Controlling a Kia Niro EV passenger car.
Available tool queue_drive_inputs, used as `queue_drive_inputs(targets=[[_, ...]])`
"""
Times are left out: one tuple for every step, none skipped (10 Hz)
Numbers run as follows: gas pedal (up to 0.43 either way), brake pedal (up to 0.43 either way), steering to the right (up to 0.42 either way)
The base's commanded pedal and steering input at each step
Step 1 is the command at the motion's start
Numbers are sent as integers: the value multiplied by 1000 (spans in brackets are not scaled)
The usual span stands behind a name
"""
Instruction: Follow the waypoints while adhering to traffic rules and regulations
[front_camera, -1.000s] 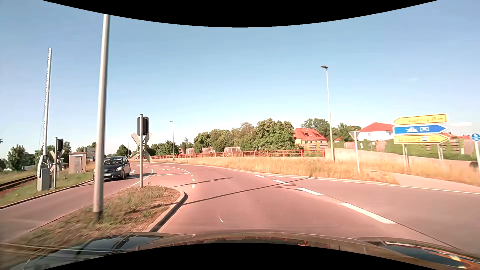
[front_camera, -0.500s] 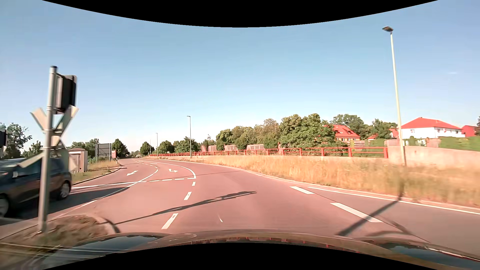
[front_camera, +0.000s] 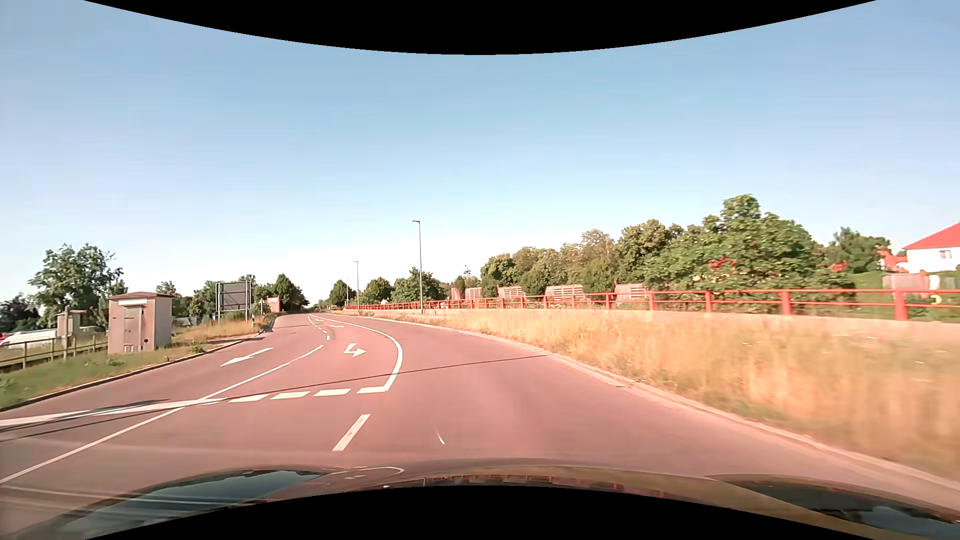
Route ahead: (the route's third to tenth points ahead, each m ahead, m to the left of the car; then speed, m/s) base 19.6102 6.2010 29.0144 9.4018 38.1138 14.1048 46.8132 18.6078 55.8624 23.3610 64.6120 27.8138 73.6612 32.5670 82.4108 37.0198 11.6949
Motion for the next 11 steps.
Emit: queue_drive_inputs(targets=[[220, 6, -95], [228, 6, -94], [240, 6, -93], [240, 6, -93], [240, 6, -93], [240, 6, -91], [248, 6, -86], [248, 6, -80], [248, 6, -77], [248, 6, -76], [248, 6, -77]])
